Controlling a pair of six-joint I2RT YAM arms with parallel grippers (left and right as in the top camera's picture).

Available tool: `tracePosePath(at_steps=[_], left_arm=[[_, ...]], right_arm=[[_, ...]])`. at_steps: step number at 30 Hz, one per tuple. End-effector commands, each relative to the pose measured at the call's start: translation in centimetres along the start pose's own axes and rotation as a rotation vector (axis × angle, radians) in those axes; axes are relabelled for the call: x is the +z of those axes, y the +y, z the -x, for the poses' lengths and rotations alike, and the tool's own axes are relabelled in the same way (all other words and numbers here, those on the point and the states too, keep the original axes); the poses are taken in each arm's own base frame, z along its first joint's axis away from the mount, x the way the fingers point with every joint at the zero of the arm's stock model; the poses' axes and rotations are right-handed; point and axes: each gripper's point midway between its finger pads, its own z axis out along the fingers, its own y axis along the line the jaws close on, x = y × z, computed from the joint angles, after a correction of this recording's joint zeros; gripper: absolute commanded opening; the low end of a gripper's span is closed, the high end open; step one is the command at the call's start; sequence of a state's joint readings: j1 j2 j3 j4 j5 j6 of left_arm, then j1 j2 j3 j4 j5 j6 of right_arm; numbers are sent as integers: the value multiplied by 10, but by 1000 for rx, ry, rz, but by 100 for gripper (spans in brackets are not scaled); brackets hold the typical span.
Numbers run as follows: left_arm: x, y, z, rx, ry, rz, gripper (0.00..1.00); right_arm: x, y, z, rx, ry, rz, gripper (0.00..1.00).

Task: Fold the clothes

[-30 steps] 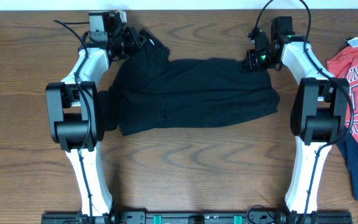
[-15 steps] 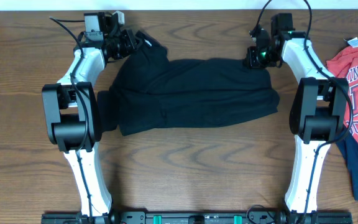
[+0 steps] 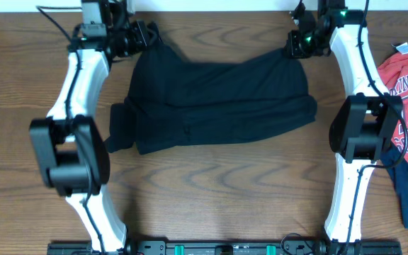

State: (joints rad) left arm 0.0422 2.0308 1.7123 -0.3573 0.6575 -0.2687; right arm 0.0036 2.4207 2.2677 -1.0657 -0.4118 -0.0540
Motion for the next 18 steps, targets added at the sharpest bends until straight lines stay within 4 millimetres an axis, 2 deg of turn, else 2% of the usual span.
tracePosePath(at_steps=[1, 9, 13, 18], left_arm=[[-32, -20, 14, 75, -49, 21, 6], [-68, -25, -9, 28, 35, 70, 6], [-74, -18, -34, -22, 131, 99, 6], [-78, -14, -53, -35, 204, 118, 6]], right_arm=[[-16, -5, 8, 5, -19, 0, 1], [-57, -12, -5, 55, 13, 19, 1], [-77, -13, -19, 92, 49, 26, 1], [-83, -7, -39, 88, 124, 45, 1]])
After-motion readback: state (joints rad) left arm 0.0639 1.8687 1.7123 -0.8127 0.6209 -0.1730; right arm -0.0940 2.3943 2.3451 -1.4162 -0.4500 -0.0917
